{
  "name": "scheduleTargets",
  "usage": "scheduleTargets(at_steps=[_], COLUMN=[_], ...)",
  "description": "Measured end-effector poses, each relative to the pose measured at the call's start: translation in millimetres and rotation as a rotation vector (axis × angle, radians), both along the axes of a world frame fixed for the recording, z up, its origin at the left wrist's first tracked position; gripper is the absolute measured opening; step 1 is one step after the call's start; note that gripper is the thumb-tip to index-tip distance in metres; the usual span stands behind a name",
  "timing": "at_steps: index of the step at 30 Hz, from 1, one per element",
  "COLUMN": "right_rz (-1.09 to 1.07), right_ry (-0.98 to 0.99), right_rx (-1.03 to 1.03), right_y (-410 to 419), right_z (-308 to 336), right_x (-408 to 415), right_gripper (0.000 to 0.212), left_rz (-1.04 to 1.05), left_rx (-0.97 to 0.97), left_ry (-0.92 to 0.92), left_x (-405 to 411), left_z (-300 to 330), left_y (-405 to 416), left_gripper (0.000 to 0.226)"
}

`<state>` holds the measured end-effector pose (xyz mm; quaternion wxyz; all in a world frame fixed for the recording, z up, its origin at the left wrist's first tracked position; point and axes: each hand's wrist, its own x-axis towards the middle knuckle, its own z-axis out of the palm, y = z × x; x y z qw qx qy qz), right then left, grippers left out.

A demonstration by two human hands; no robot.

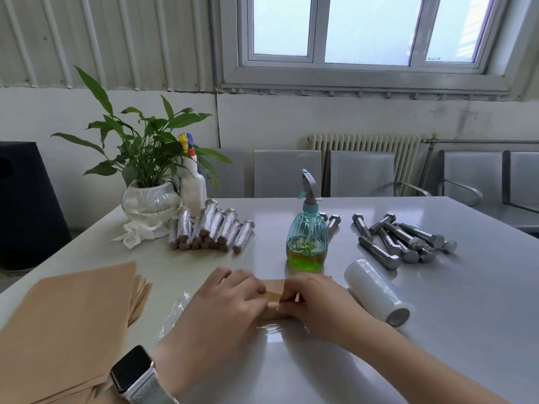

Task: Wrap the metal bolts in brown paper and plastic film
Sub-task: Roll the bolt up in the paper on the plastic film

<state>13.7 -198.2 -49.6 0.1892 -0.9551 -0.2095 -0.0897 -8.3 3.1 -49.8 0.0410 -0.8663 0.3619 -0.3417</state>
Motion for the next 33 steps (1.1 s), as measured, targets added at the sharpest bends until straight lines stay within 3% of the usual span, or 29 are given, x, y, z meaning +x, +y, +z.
scheduleTargets(at_steps=[4,9,15,20,24,31,33], right_rz=[0.046,0.114,0.128,0.135,0.144,0.14,0.123], right_ry=[0.094,0.195,0.273,0.286,0.297,0.425,0.376], right_rx=[0.009,-0.057,-0.118,-0.123,-0.123,-0.219,-0.2], right_y=[-2,-4,-3,-4,-5,-3,2], right_z=[4,10,16,16,15,26,36], right_x=[7,16,23,24,27,39,50], right_gripper=[0.011,0.024,0.023,0.023,0.024,0.023,0.023], left_rz=[-0.005,-0.019,-0.014,0.028,0.085,0.143,0.138], left_rx=[-0.073,-0.146,-0.183,-0.204,-0.278,-0.362,-0.392], left_ry=[0.084,0.146,0.226,0.313,0.463,0.606,0.645], left_x=[2,7,9,11,17,27,27], left_z=[-7,-3,-5,-4,-5,-5,-4], left_y=[3,3,5,6,6,9,10], left_gripper=[0.028,0.009,0.029,0.005,0.014,0.003,0.004])
